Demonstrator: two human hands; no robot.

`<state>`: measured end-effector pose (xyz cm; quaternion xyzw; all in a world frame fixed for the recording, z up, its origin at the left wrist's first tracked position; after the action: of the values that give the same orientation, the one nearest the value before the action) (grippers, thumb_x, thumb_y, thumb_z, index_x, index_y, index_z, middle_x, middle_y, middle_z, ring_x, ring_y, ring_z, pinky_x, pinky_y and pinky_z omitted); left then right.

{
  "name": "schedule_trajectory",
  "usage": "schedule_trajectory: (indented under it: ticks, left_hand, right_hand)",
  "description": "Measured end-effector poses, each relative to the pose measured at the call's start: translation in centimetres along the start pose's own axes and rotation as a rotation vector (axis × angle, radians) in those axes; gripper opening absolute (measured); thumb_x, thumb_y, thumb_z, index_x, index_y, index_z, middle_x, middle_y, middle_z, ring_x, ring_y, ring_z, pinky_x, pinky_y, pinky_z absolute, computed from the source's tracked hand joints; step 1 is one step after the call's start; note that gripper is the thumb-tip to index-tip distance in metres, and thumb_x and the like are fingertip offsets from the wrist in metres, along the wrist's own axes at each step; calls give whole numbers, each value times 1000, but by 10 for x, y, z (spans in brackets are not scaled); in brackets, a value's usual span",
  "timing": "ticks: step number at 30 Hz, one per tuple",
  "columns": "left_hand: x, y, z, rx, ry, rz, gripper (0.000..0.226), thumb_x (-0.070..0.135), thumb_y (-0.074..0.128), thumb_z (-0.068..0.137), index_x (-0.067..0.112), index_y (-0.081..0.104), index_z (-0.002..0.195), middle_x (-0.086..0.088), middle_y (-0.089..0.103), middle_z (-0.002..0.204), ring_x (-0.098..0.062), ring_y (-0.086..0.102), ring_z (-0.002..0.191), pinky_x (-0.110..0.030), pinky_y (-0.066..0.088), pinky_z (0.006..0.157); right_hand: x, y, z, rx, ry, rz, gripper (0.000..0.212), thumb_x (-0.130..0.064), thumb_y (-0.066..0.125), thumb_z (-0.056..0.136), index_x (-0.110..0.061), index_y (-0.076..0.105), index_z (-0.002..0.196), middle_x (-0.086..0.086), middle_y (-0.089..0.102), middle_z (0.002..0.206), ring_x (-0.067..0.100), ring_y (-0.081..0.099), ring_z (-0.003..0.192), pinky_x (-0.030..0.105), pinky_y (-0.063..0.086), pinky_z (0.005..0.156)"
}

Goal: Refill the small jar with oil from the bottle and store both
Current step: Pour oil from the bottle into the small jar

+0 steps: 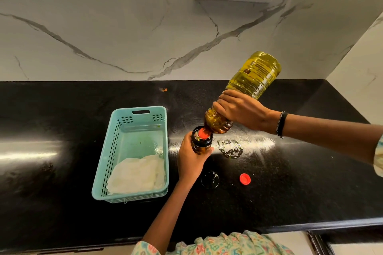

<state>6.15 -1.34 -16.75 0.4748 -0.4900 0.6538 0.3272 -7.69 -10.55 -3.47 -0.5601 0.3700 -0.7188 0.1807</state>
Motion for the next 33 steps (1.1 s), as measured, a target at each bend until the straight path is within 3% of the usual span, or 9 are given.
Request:
schedule_trajectory:
  ticks: [4, 11, 21, 33]
  left_hand:
    - [2, 0, 0, 2, -7, 3, 60, 27, 84, 64, 25, 52, 114, 12, 61, 107, -1, 56, 97, -1, 38, 72]
    - [4, 0, -1, 8, -6, -4, 59, 25, 85, 65, 24, 53, 114, 13, 61, 106, -1, 57, 97, 1, 38, 73]
    - [5, -2, -2, 1, -23, 4, 60, 25, 85, 65, 25, 52, 114, 15, 58, 106, 1, 54, 97, 2, 38, 72]
    - [3, 1, -1, 0, -48, 2, 66, 29, 85, 64, 23, 51, 120, 9, 60, 113, -6, 55, 103, -17, 41, 81]
  right_hand:
    - [3, 6, -15, -5, 153, 100, 25, -4, 59, 79, -7, 60, 103, 10, 69, 94, 27, 66, 89, 37, 49, 92]
    - [-7, 18, -34, -48, 421, 398, 50, -1, 80, 59, -3, 62, 106, 13, 70, 93, 30, 68, 86, 39, 52, 86]
    - [-18, 27, -44, -16, 545, 520, 59, 2, 82, 53, -1, 63, 109, 14, 71, 93, 32, 67, 85, 42, 53, 82]
    - [-38, 38, -55, 2, 725, 626, 50, -6, 79, 63, -6, 62, 110, 10, 71, 95, 27, 67, 87, 36, 51, 81]
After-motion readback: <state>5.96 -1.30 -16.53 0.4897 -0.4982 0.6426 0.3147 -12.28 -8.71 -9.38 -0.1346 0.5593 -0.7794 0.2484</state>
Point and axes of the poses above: each hand's wrist, its own z-axis towards the middle knuckle, its own y-axis out of the palm, x = y × z, the point moved 2 cm from there along z, towards the middle knuckle
